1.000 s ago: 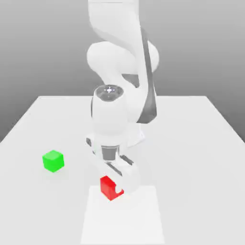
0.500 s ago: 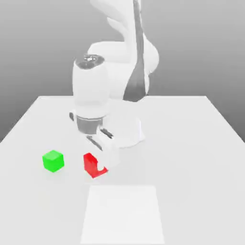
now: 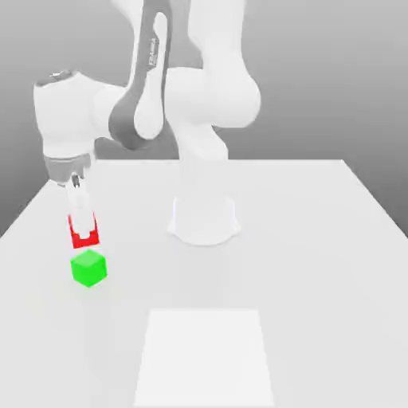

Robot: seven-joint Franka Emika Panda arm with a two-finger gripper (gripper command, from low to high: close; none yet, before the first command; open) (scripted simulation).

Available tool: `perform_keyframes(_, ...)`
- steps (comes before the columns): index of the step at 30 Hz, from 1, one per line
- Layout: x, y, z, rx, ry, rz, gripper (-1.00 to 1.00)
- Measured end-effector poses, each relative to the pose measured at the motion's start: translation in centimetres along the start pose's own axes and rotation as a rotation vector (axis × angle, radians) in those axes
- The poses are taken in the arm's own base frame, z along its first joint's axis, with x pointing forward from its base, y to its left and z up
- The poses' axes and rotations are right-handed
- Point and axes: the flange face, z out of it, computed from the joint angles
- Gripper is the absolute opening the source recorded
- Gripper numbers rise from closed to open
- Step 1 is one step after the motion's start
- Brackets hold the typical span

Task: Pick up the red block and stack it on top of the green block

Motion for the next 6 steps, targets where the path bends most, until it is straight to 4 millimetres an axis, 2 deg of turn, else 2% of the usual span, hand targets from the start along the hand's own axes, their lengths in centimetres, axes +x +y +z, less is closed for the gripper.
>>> perform_keyframes(3,0.2,0.2,2.0,-0.002,0.012,0.003,-1.00)
perform_keyframes(4,0.3,0.4,2.6,-0.003,0.018,0.004,1.00)
perform_keyframes(6,0.3,0.4,2.6,-0.003,0.018,0.004,1.00)
